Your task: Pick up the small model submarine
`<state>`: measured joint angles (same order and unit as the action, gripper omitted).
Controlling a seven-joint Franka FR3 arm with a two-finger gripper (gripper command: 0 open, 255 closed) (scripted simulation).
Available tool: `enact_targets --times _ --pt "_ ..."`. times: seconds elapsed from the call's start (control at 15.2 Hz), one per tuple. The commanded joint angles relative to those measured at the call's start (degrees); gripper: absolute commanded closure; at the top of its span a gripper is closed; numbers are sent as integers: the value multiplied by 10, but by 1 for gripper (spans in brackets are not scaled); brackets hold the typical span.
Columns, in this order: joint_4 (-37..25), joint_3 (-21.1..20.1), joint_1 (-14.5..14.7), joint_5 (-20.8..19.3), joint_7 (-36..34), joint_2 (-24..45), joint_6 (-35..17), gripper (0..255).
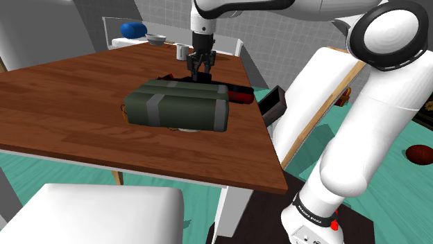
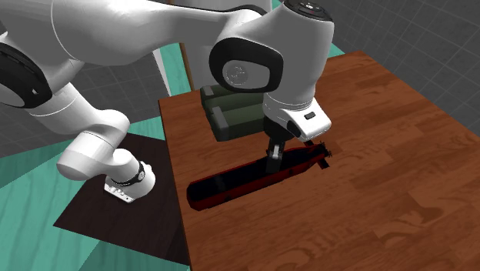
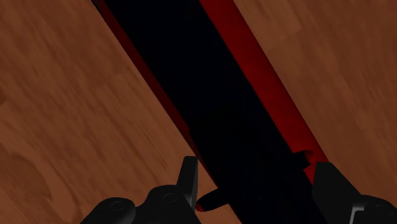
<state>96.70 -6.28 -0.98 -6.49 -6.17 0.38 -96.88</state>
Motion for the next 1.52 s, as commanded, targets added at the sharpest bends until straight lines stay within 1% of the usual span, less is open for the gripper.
enact_targets --times 0.0,0.33,0.86,1.32,1.45 --pt "1 0 0 0 0 1 -1 255" --pt "0 0 0 0 0 1 0 255" --pt "-76 -1 1 -1 5 12 65 255" --pt "-155 -2 3 -3 10 31 125 255" --pt "-157 -2 3 -3 10 32 126 255"
